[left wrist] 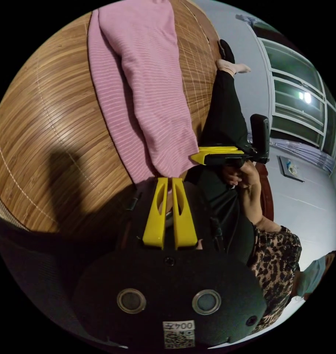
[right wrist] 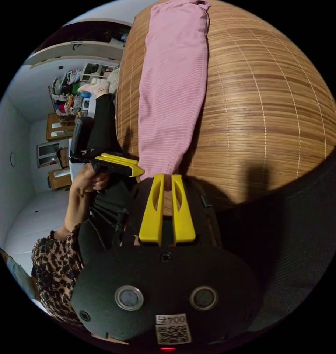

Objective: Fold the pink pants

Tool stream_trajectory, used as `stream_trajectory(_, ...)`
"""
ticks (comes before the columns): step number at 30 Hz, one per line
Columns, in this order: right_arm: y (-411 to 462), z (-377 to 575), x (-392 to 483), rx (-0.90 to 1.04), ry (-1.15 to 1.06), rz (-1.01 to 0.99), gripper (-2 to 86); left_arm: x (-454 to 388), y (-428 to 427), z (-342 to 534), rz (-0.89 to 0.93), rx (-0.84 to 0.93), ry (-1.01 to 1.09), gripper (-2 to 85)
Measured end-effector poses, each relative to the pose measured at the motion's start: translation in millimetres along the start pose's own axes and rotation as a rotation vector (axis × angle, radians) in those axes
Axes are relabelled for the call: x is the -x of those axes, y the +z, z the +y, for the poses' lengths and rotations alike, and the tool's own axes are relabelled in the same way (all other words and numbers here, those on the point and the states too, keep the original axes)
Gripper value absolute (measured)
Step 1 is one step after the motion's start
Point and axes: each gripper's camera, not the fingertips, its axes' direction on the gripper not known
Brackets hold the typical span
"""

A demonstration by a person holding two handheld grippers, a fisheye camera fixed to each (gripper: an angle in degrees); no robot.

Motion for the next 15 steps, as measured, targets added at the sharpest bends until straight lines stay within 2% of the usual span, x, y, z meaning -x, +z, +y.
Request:
stream_trajectory(4, -23, 8, 29, -0.079, -0.068, 0.003, 4.6, -39, -23, 27, -0.037, -0.098, 0.075, 2.1)
stream_trajectory(7, -43, 23, 68, -0.179, -0.195, 0.082, 4.3, -69, -43, 56, -0.134, -0.197, 0.13, 1.9)
stream_trajectory(9, -35, 21, 77, -0.14, -0.206, 0.098, 4.2, -58, -34, 61, -0.133, -0.185, 0.092, 1.8)
stream_trajectory(12, 6, 7, 66, 0.013, -0.132, 0.133, 4.4, -27, -5, 59, -0.003, -0.116, -0.017, 1.7)
stream_trajectory(15, -1, 15, 92, -0.053, -0.189, 0.172, 4.3, -78, -21, 75, -0.169, -0.208, 0.091, 1.7)
